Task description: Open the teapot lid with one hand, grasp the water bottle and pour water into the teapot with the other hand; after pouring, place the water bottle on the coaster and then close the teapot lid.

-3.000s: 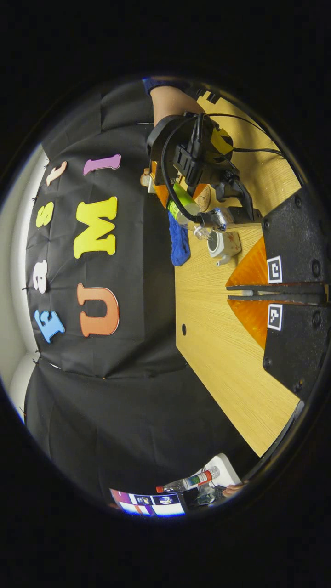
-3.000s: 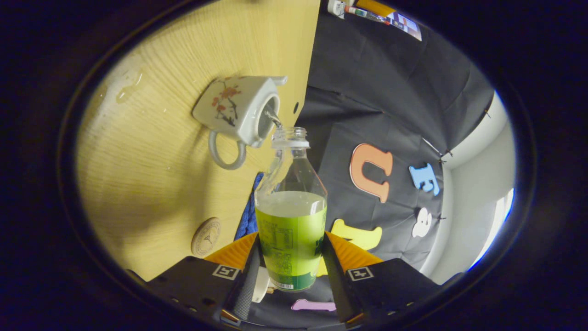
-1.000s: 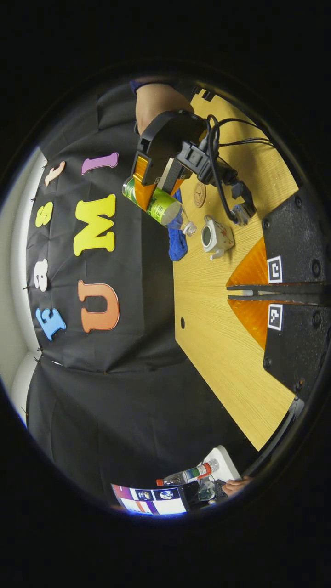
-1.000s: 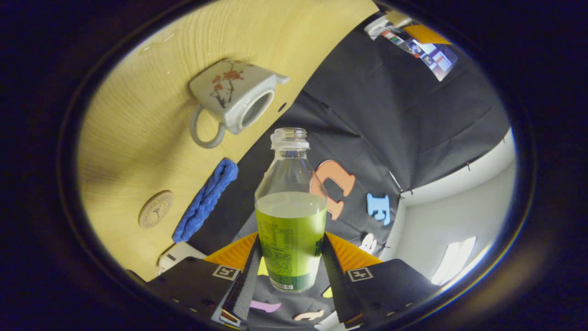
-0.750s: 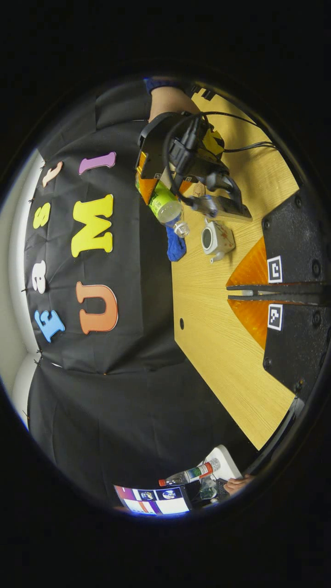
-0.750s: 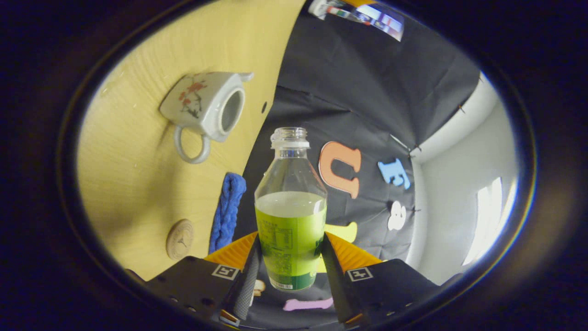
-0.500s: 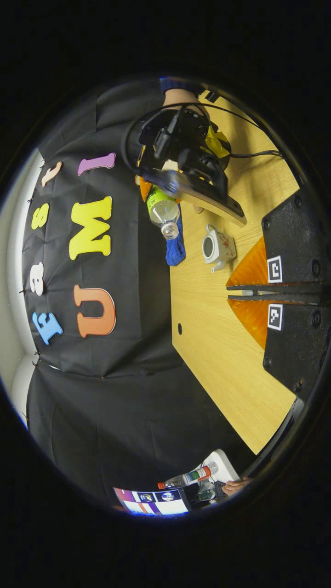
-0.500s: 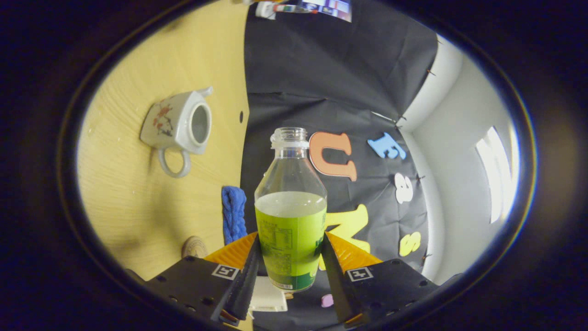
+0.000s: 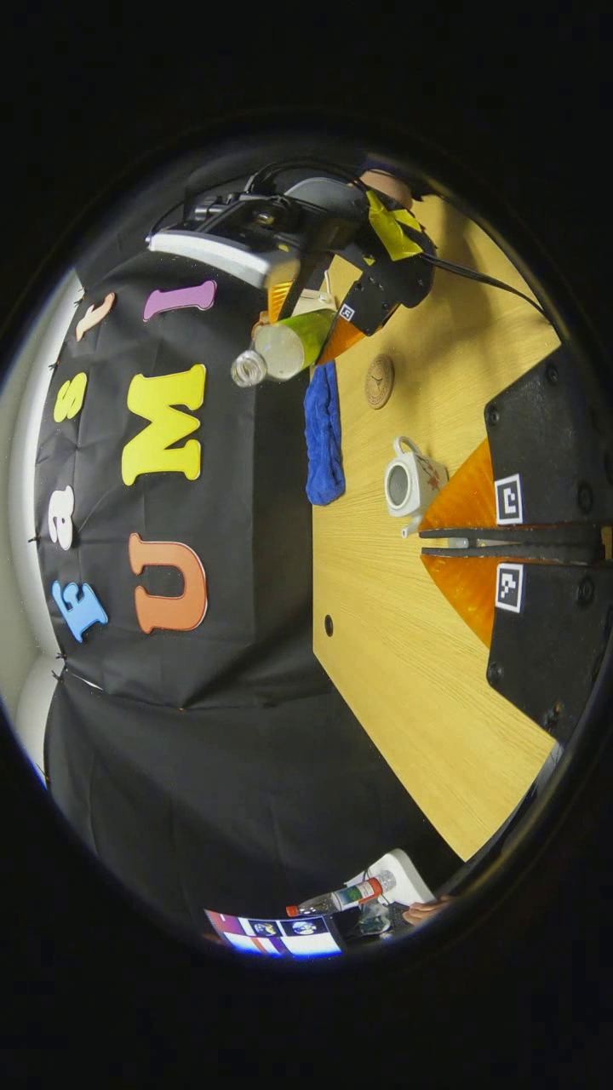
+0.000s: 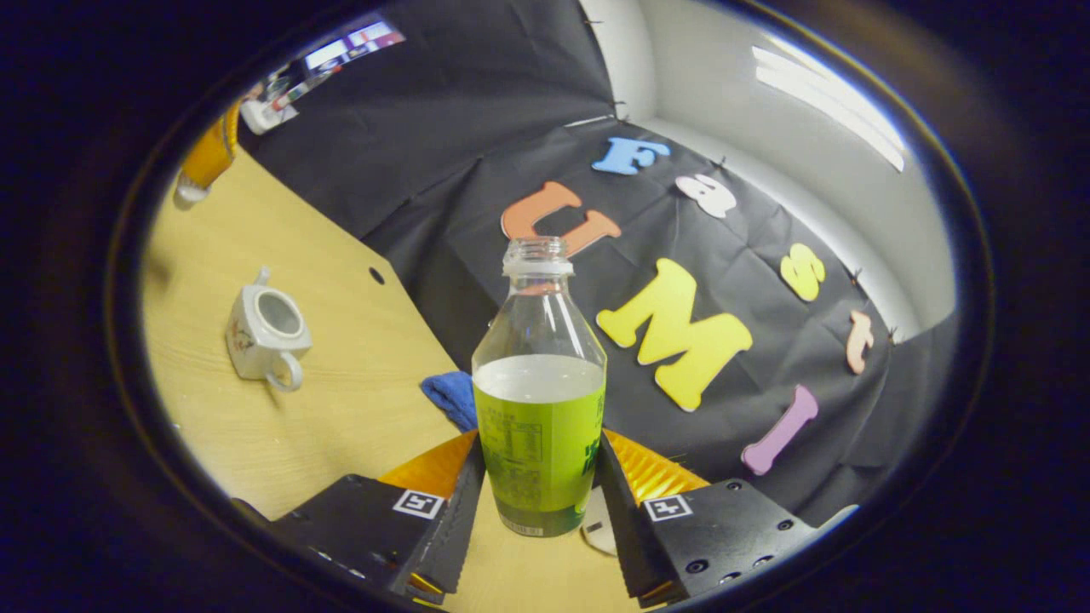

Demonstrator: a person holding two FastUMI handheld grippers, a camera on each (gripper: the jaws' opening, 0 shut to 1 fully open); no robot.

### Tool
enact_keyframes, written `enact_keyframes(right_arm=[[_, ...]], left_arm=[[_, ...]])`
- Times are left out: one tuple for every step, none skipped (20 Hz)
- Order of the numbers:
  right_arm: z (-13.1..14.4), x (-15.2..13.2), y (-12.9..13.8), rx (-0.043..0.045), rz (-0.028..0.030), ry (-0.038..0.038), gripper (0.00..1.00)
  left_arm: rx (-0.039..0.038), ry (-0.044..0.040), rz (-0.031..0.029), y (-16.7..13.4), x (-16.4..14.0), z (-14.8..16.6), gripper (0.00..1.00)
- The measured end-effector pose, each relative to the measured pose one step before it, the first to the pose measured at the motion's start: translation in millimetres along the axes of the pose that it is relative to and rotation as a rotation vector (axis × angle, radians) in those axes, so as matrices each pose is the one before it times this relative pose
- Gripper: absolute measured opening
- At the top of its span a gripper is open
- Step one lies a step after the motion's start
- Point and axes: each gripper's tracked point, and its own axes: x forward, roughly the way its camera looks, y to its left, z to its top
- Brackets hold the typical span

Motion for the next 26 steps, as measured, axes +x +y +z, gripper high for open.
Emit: enact_keyframes(right_arm=[[-5.75,-0.96,-3.62,0.07932,0.00556,0.01609,0.70],[-5.43,0.10,-2.84,0.07382,0.01270,0.01758,0.70],[-1.56,-0.19,-3.16,0.07213,0.01897,-0.00053,0.72],[-1.68,-1.24,-5.37,0.06184,0.01682,-0.00074,0.72],[-1.84,0.03,-10.51,0.05092,-0.01126,0.00034,0.72],[1.98,-1.39,-8.79,0.05348,-0.01280,-0.00067,0.70],[-3.03,0.98,-5.02,0.06370,0.01144,-0.00050,0.72],[-5.75,2.77,-0.79,0.06719,0.01469,0.02063,0.70],[-5.85,3.03,0.10,0.06111,0.02679,0.02658,0.70],[-3.78,6.77,-5.16,0.04689,0.02249,0.03369,0.70],[-1.50,4.62,-1.24,0.02062,0.00317,0.02279,0.70],[1.00,6.21,-0.57,0.01157,0.00560,0.01527,0.72],[2.40,6.25,2.58,0.01459,0.01018,0.00382,0.72],[0.05,6.46,1.59,0.01587,0.00503,0.00493,0.70],[-1.10,6.34,4.19,0.01537,0.01183,0.01427,0.70],[-1.27,5.88,6.81,0.01367,0.01911,0.01530,0.70],[-0.34,8.45,7.02,0.01249,0.01538,0.00804,0.70],[-1.03,3.24,1.83,0.00420,0.00426,0.00883,0.70],[-0.91,3.76,3.42,0.00388,0.00787,0.00563,0.72],[-0.95,2.73,3.15,0.00407,0.00586,-0.00190,0.70],[-2.30,3.99,2.90,0.00445,0.00763,0.00433,0.72],[-4.75,3.82,2.03,0.00582,0.00576,0.00990,0.72],[-5.73,4.61,0.10,-0.00006,-0.00135,0.01492,0.71],[-8.26,4.92,-2.89,-0.00249,-0.00628,0.01967,0.72],[-7.13,4.56,-1.46,0.00690,-0.00077,0.01755,0.72],[-7.20,2.51,1.53,0.00728,0.00557,0.02288,0.72]], left_arm=[[-0.00439,0.00727,0.00353,-1.69,1.54,0.05,0.03],[0.00011,0.00070,0.00194,-1.50,1.29,1.59,0.03],[0.00077,0.00037,0.00382,0.24,0.77,1.35,0.03],[0.00130,-0.00321,0.00213,-1.24,1.21,1.54,0.03],[-0.00231,-0.00380,-0.00227,-1.13,0.86,2.38,0.02],[-0.00767,-0.00629,-0.01033,-2.55,1.53,0.31,0.03],[-0.01278,-0.00814,-0.01345,-3.24,1.42,1.72,0.03],[-0.01400,-0.00543,-0.01256,-2.57,1.36,-0.06,0.03],[-0.00923,-0.00457,-0.01056,-2.42,2.03,0.32,0.03],[-0.00339,-0.00713,-0.00625,-0.89,1.94,1.35,0.03],[0.00291,-0.00814,-0.00519,-1.65,1.29,1.30,0.03],[0.00702,-0.00936,-0.00391,-0.39,0.58,2.64,0.03],[0.01125,-0.00795,-0.00082,-0.52,1.60,1.68,0.03],[0.01066,-0.00447,-0.00080,0.87,2.27,0.49,0.02],[0.01021,-0.00236,-0.00179,0.83,2.03,0.54,0.02],[0.00798,-0.00055,-0.00032,1.30,1.55,-0.15,0.02],[0.00385,-0.00178,0.00024,1.57,1.16,0.37,0.02],[0.00063,-0.00126,0.00123,1.55,1.14,1.10,0.03],[-0.00378,-0.00140,-0.00003,1.86,0.25,0.38,0.02],[-0.00487,-0.00284,0.00134,2.81,0.56,-0.73,0.03],[-0.00216,-0.00132,0.00228,2.19,0.70,0.63,0.03],[-0.00079,0.00119,0.00300,1.49,1.36,-0.42,0.03],[-0.00091,0.00315,0.00173,1.12,0.72,-0.86,0.03],[-0.00164,0.00109,0.00223,1.80,0.30,-0.60,0.03],[-0.00304,-0.00052,0.00007,0.86,-0.63,-0.25,0.03],[-0.00253,-0.00264,-0.00235,-1.06,0.83,0.36,0.03]])
